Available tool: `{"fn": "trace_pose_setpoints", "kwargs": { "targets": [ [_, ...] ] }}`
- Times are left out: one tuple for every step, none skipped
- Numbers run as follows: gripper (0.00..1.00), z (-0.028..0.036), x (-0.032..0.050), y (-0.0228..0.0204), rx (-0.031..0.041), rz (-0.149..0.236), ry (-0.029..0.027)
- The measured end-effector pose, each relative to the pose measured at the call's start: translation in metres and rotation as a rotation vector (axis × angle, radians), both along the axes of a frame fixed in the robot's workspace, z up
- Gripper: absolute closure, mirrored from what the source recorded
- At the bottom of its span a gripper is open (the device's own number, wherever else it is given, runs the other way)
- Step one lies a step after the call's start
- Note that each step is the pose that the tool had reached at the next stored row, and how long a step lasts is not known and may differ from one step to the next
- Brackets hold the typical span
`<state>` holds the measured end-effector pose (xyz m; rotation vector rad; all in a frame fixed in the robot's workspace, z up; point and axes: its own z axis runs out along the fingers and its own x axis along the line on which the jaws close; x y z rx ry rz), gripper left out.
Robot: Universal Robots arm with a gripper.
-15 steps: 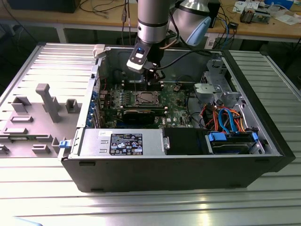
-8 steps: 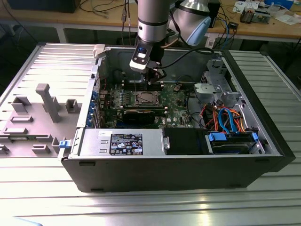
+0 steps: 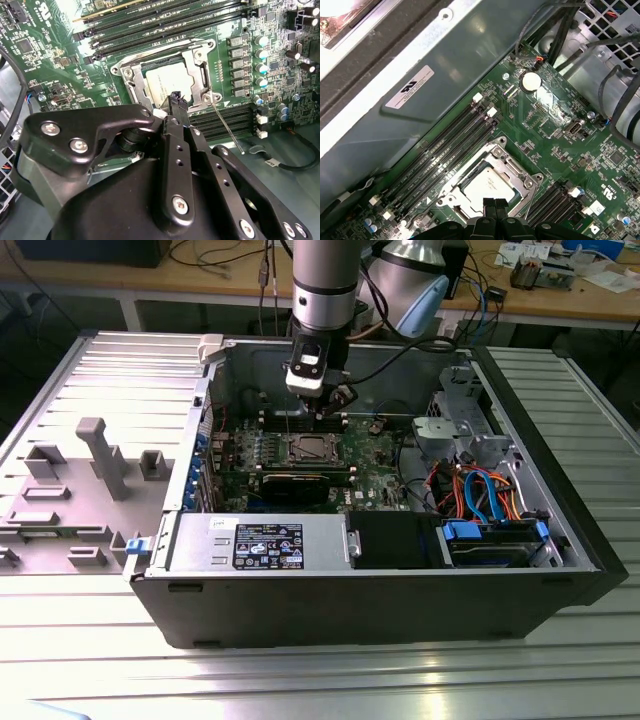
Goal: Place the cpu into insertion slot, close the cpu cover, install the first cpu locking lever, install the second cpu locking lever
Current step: 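Install the first cpu locking lever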
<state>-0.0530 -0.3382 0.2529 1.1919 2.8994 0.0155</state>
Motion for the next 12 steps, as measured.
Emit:
{"fn": "trace_pose_setpoints", "kwargs": {
  "targets": [
    [0.89, 0.0000, 0.0000, 0.0000, 0.0000, 0.000, 0.0000],
    [0.89, 0.0000, 0.0000, 0.0000, 0.0000, 0.000, 0.0000],
    [0.89, 0.0000, 0.0000, 0.0000, 0.0000, 0.000, 0.0000],
    [0.89, 0.0000, 0.0000, 0.0000, 0.0001, 0.000, 0.0000],
    [0.89, 0.0000, 0.0000, 0.0000, 0.0001, 0.000, 0.0001],
    [0.89, 0.0000, 0.0000, 0.0000, 0.0000, 0.000, 0.0000],
    [0.89, 0.0000, 0.0000, 0.0000, 0.0000, 0.000, 0.0000],
    [0.89, 0.0000, 0.0000, 0.0000, 0.0000, 0.000, 0.0000],
    [0.89, 0.0000, 0.0000, 0.0000, 0.0000, 0.000, 0.0000],
    [0.89, 0.0000, 0.0000, 0.0000, 0.0001, 0.000, 0.0000],
    [0.89, 0.0000, 0.0000, 0.0000, 0.0000, 0.000, 0.0000],
    [0.89, 0.0000, 0.0000, 0.0000, 0.0001, 0.001, 0.0001]
  ]
}}
